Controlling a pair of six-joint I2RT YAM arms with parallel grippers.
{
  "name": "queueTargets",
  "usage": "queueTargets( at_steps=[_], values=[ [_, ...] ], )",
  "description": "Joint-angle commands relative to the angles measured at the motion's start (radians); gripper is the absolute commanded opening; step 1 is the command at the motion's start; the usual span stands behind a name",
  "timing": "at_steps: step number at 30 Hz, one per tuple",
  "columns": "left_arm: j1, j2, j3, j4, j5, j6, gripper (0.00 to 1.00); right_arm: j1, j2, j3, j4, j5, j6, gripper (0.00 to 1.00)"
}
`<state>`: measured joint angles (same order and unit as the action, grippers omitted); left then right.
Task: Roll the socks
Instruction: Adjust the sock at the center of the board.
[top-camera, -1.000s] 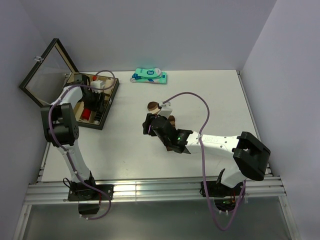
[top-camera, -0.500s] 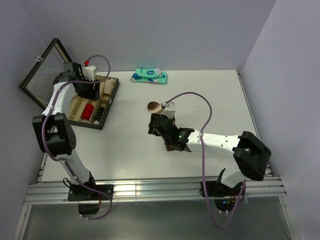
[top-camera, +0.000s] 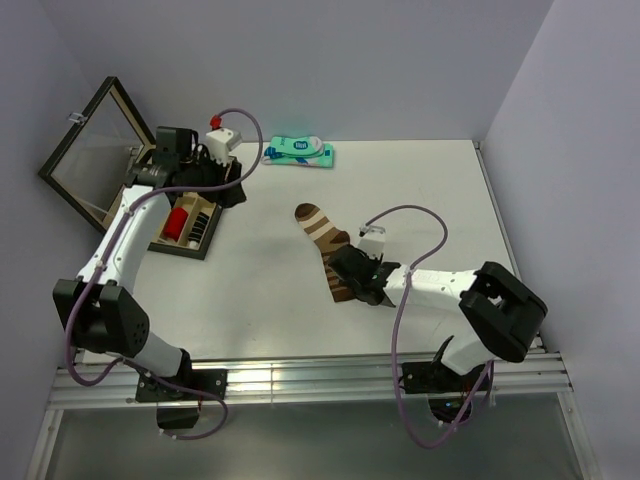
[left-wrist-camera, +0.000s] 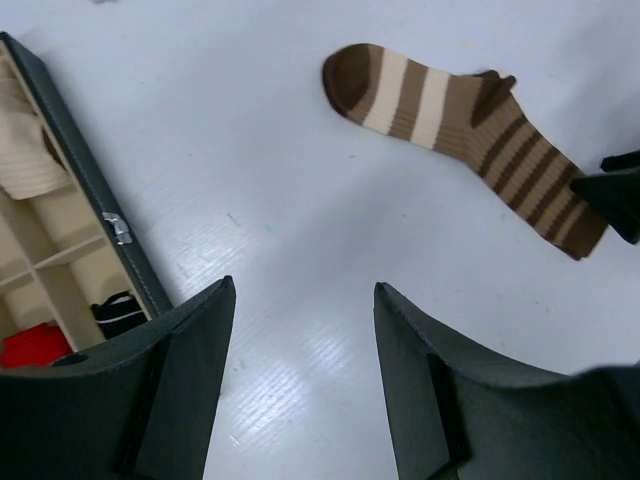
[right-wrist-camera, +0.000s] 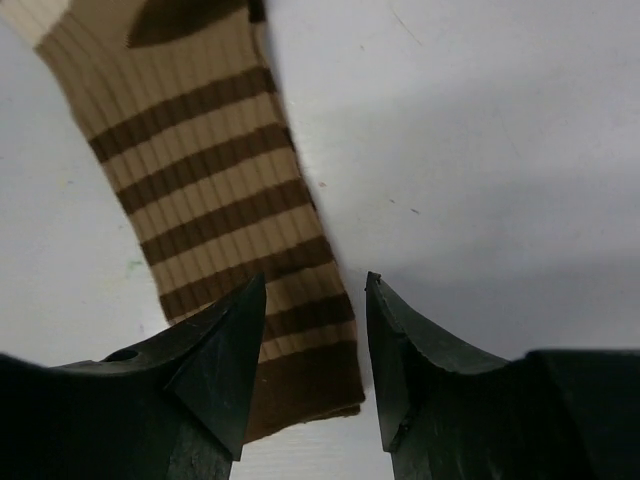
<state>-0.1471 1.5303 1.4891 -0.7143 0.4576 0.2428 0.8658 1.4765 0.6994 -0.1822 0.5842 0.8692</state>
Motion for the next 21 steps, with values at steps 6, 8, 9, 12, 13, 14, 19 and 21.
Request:
queueTargets(
  at_steps=[6, 8, 9, 12, 13, 14, 19, 21],
  values=[
    [-0.078, -0.102, -0.114, 0.027, 0.076, 0.002, 0.62, 0.070, 0.082, 0.035, -0.068, 0.051, 0.106, 0.45],
    [-0.094, -0.124, -0.156, 0.039, 0.079, 0.032, 0.62, 0.100, 0.120, 0.070, -0.089, 0.060, 0.119, 0.44],
    [-0.098, -0.148, -0.179, 0.058, 0.084, 0.065, 0.62, 0.119, 0.139, 0.089, -0.111, 0.062, 0.132, 0.44],
    [-0.111, -0.205, -0.278, 0.088, 0.084, 0.137, 0.63, 0.177, 0.205, 0.144, -0.135, 0.054, 0.157, 0.42],
    [-0.114, -0.217, -0.330, 0.116, 0.081, 0.153, 0.63, 0.185, 0.215, 0.149, -0.134, 0.049, 0.162, 0.42],
    [-0.115, -0.232, -0.358, 0.131, 0.081, 0.167, 0.63, 0.196, 0.229, 0.153, -0.131, 0.039, 0.169, 0.42],
    [-0.147, -0.297, -0.504, 0.199, 0.107, 0.223, 0.63, 0.208, 0.229, 0.143, -0.105, 0.012, 0.171, 0.40],
    [-0.183, -0.314, -0.541, 0.243, 0.102, 0.256, 0.64, 0.210, 0.211, 0.135, -0.126, 0.020, 0.189, 0.40]
  ],
)
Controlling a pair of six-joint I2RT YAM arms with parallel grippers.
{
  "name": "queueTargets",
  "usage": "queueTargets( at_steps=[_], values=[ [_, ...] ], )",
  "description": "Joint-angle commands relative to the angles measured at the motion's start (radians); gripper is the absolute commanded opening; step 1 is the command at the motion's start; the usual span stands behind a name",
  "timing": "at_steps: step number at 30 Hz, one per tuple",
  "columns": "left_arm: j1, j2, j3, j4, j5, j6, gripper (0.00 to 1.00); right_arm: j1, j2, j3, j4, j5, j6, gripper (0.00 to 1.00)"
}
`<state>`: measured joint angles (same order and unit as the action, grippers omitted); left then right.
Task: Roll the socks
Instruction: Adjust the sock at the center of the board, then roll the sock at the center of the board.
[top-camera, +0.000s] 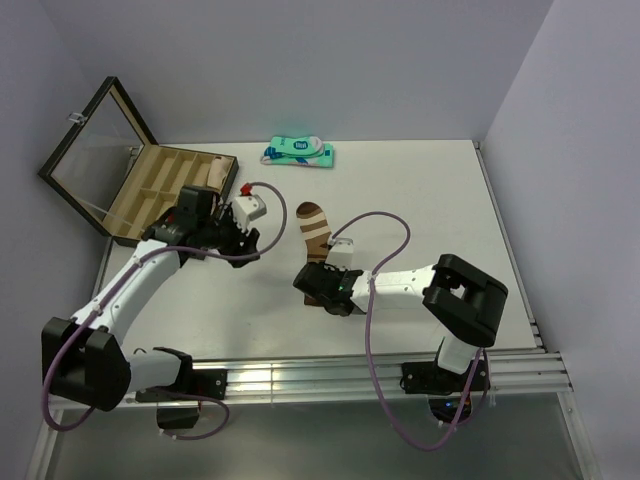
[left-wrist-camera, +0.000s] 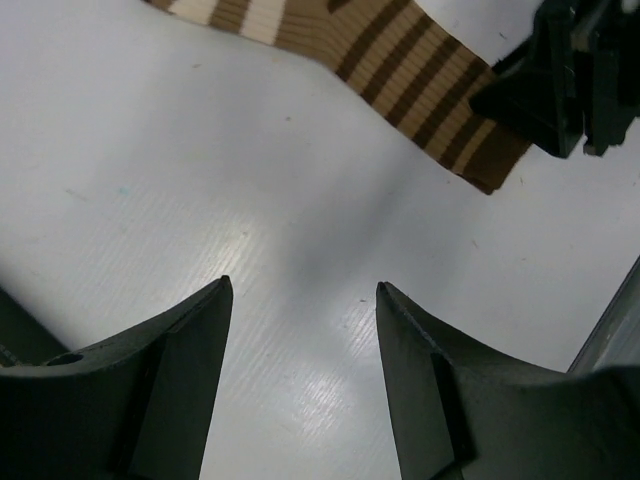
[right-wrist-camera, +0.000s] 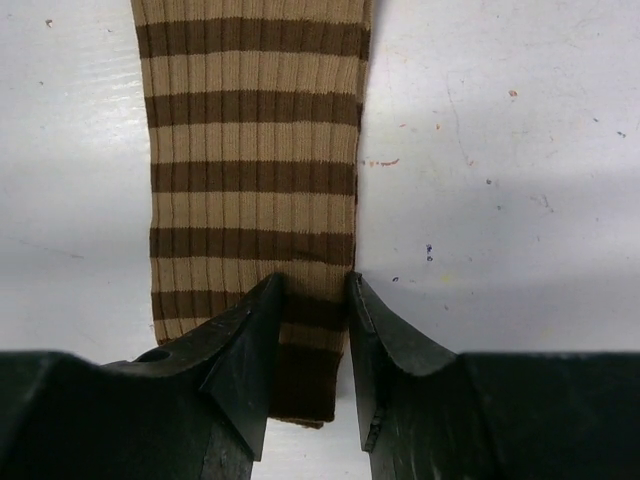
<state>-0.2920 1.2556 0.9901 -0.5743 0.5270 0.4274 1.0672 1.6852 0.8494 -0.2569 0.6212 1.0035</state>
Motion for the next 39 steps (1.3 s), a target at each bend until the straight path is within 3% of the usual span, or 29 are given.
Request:
queueTargets(
  at_steps=[1, 6, 10, 19, 26, 39],
  values=[
    [-0.064, -0.045, -0.083, 0.126, 0.024, 0.074, 0.65, 0.008, -0.011, -0.022, -0.053, -0.015, 0.060, 0.41],
    [-0.154, -0.125, -0.209, 0.335, -0.044, 0.085, 0.70, 0.008, -0.163, -0.090, -0.047, -0.012, 0.072, 0.48],
    [-0.324, -0.168, -0.327, 0.482, -0.166, 0.080, 0.71, 0.004, -0.324, -0.122, -0.091, 0.002, 0.107, 0.55],
    [-0.646, -0.047, -0.424, 0.752, -0.381, 0.073, 0.68, -0.064, -0.630, -0.254, -0.133, 0.023, 0.190, 0.58],
    [-0.734, 0.073, -0.481, 1.014, -0.446, 0.030, 0.69, -0.133, -0.898, -0.329, -0.157, 0.041, 0.211, 0.57],
    [-0.888, 0.271, -0.564, 1.344, -0.551, 0.085, 0.67, -0.148, -0.920, -0.312, -0.171, 0.055, 0.156, 0.57]
  ],
)
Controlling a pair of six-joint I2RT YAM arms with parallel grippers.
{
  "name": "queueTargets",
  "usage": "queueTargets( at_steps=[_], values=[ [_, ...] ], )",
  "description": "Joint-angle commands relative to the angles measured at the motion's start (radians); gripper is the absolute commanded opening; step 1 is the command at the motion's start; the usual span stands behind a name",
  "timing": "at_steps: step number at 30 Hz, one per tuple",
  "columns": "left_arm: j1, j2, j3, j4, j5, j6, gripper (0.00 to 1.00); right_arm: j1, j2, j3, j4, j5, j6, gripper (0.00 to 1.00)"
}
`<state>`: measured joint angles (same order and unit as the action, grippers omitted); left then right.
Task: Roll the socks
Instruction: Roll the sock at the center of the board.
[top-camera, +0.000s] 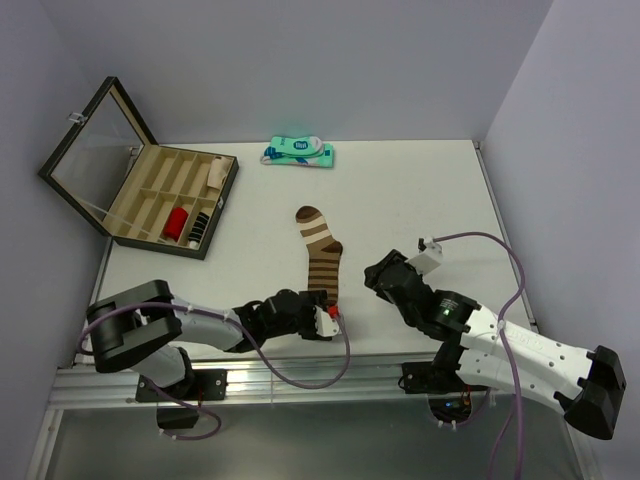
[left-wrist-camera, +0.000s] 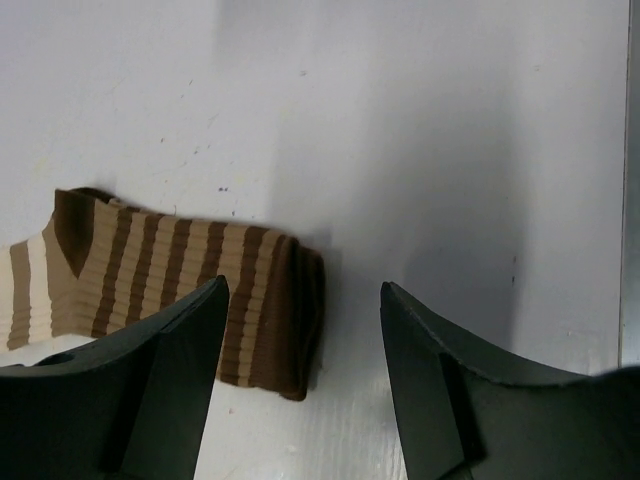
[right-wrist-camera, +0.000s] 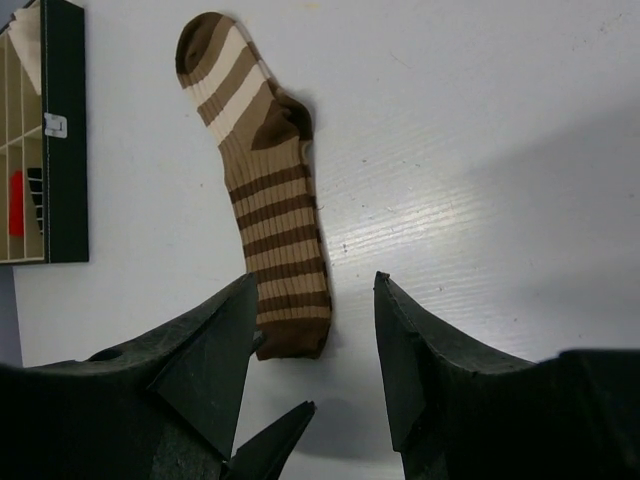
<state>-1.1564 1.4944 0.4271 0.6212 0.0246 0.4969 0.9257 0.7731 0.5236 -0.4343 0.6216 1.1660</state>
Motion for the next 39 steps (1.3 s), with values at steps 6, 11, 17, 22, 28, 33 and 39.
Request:
queueTargets(
  at_steps=[6, 11, 17, 22, 28, 33, 39],
  values=[
    [-0.031, 0.111, -0.002, 0.207, -0.061, 0.040, 0.65, -0.008, 0.012, 0.000, 0.031, 0.041, -0.015, 0.57],
    [-0.032, 0.158, 0.007, 0.232, -0.080, 0.034, 0.62, -0.007, 0.003, -0.008, 0.028, 0.049, -0.020, 0.56],
    [-0.016, 0.181, 0.047, 0.168, -0.049, 0.003, 0.39, -0.007, -0.014, -0.020, 0.022, 0.050, -0.028, 0.55],
    [0.037, 0.172, 0.062, 0.088, 0.004, -0.015, 0.26, -0.007, -0.037, -0.037, 0.017, 0.050, -0.026, 0.54],
    [0.070, 0.132, 0.146, -0.165, 0.122, -0.070, 0.06, -0.008, -0.040, -0.048, 0.026, 0.043, -0.046, 0.53],
    [0.185, 0.153, 0.360, -0.547, 0.421, -0.164, 0.00, -0.007, -0.055, -0.074, 0.077, 0.021, -0.091, 0.50],
    [0.356, 0.303, 0.607, -0.880, 0.641, -0.130, 0.00, -0.008, -0.112, -0.123, 0.130, -0.019, -0.140, 0.47]
  ],
)
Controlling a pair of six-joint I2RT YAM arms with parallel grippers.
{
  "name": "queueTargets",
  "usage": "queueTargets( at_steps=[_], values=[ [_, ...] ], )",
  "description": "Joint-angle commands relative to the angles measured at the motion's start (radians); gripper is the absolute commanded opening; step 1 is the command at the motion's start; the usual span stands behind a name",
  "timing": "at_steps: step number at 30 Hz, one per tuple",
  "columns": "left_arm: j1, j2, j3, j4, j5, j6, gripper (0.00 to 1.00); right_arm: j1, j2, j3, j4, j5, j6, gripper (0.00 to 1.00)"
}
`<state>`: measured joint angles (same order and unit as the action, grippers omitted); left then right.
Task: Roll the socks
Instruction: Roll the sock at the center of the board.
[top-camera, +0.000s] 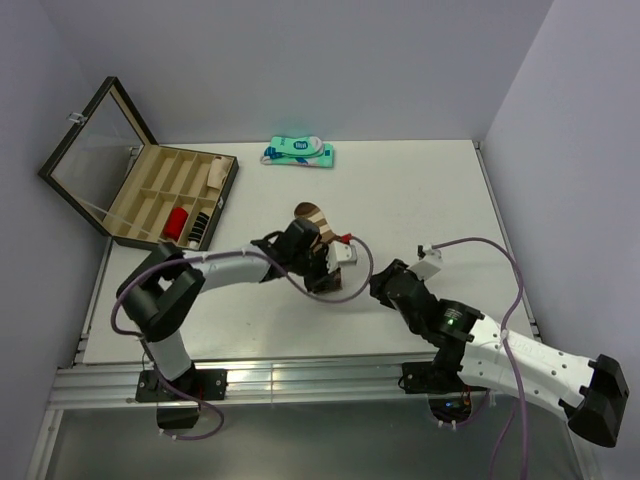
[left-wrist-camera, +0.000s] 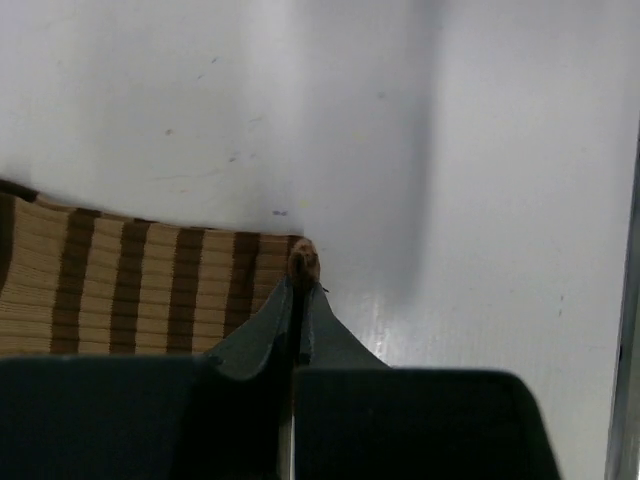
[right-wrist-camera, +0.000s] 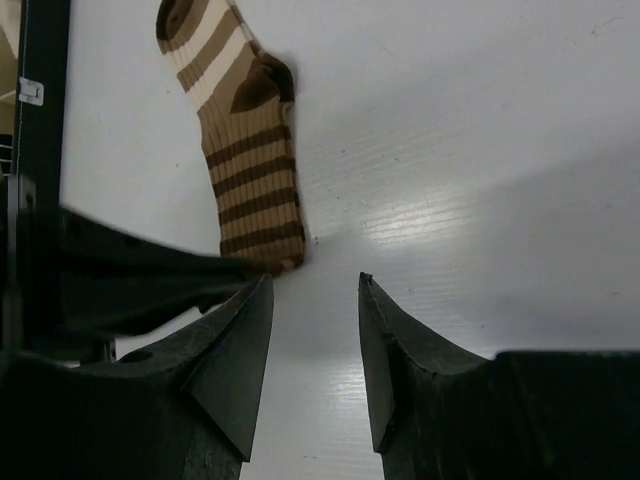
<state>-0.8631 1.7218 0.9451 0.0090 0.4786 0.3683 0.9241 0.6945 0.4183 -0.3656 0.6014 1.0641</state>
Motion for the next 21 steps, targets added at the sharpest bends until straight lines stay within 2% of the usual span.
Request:
queueTargets(
  at_steps=[1, 2, 5, 9, 11, 12, 14, 21],
  values=[
    [0.074, 0.102, 0.148, -0.317, 0.230, 0.021, 0.00, -0.005, -0.041, -0.024, 0.091, -0.008, -0.050, 0.47],
    [0.094, 0.129, 0.176, -0.421, 0.244, 0.061, 0.00, -0.004, -0.046, -0.041, 0.109, -0.032, -0.082, 0.46],
    [0.119, 0.231, 0.270, -0.585, 0.300, 0.124, 0.00, 0.004, -0.053, -0.061, 0.157, -0.049, -0.119, 0.45],
    [0.148, 0.329, 0.357, -0.746, 0.356, 0.224, 0.00, 0.035, -0.040, -0.073, 0.234, -0.090, -0.194, 0.44],
    [0.167, 0.360, 0.412, -0.812, 0.382, 0.286, 0.00, 0.071, -0.013, -0.066, 0.270, -0.080, -0.226, 0.44],
    [0.174, 0.392, 0.438, -0.925, 0.420, 0.325, 0.00, 0.087, -0.001, -0.058, 0.274, -0.069, -0.234, 0.44],
    [0.194, 0.435, 0.515, -1.016, 0.443, 0.391, 0.01, 0.136, 0.037, -0.035, 0.286, -0.038, -0.262, 0.44],
    [0.248, 0.623, 0.711, -1.365, 0.511, 0.579, 0.00, 0.237, 0.158, -0.015, 0.422, -0.058, -0.394, 0.43]
  ],
)
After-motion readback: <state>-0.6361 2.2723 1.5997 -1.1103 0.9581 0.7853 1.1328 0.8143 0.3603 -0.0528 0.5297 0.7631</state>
